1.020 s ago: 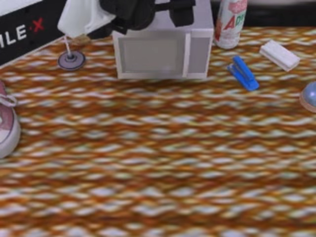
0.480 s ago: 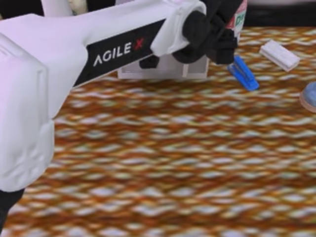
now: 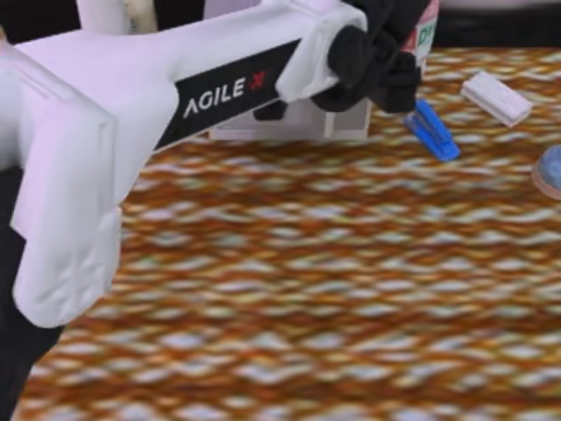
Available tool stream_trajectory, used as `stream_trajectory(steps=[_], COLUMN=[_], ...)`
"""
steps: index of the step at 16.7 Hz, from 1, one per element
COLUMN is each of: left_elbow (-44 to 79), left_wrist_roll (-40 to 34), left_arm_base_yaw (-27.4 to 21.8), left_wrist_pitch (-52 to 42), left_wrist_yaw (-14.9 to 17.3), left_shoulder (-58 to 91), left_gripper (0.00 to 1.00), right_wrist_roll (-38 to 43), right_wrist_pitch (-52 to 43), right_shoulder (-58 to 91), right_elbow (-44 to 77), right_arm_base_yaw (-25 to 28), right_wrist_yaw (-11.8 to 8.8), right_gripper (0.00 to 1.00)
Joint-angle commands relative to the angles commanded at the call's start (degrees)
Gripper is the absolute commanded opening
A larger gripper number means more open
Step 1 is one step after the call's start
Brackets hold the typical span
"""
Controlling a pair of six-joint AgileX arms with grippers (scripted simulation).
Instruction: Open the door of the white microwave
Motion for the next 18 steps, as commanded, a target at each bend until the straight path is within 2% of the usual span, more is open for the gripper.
stream_trajectory(steps=[4, 8, 18], left_elbow=[4.45, 4.81, 4.81], left_wrist_roll=[2.06, 2.28, 2.28], left_arm_base_yaw=[2.22, 2.45, 2.45], left_wrist_pitch=[3.61, 3.97, 3.97], left_wrist_yaw=[1.35, 1.49, 1.49], left_shoulder=[7.58, 8.10, 8.10], left_gripper=[1.00, 1.00, 0.25], right_wrist_roll=[0.00, 0.00, 0.00], right_wrist_pitch=[0.00, 0.00, 0.00], right_shoulder=[0.00, 0.00, 0.00], right_elbow=[0.00, 0.00, 0.00], right_arm_base_yaw=[0.00, 0.00, 0.00], right_wrist_yaw=[0.00, 0.00, 0.00], right_gripper=[1.00, 1.00, 1.00])
